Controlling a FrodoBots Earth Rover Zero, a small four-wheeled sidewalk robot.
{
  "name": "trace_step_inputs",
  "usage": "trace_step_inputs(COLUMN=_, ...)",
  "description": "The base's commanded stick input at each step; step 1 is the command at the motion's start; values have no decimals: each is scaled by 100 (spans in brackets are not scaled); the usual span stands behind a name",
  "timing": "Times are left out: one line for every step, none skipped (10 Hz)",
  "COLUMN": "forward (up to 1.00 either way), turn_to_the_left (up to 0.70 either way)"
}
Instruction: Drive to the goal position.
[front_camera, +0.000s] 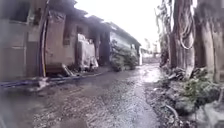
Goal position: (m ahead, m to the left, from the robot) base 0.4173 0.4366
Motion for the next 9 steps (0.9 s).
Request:
trace_step_inputs(forward=0, turn_to_the_left=-45)
trace_step_inputs(forward=0, turn_to_the_left=-45)
trace_step_inputs(forward=0, turn_to_the_left=-41)
trace_step_inputs(forward=0, turn_to_the_left=-3)
trace_step_inputs(forward=0, turn_to_the_left=0)
trace_step_inputs(forward=0, turn_to_the_left=0)
trace_step_inputs(forward=0, turn_to_the_left=0)
trace_step_inputs(forward=0, turn_to_the_left=0)
trace_step_inputs(forward=0, turn_to_the_left=0)
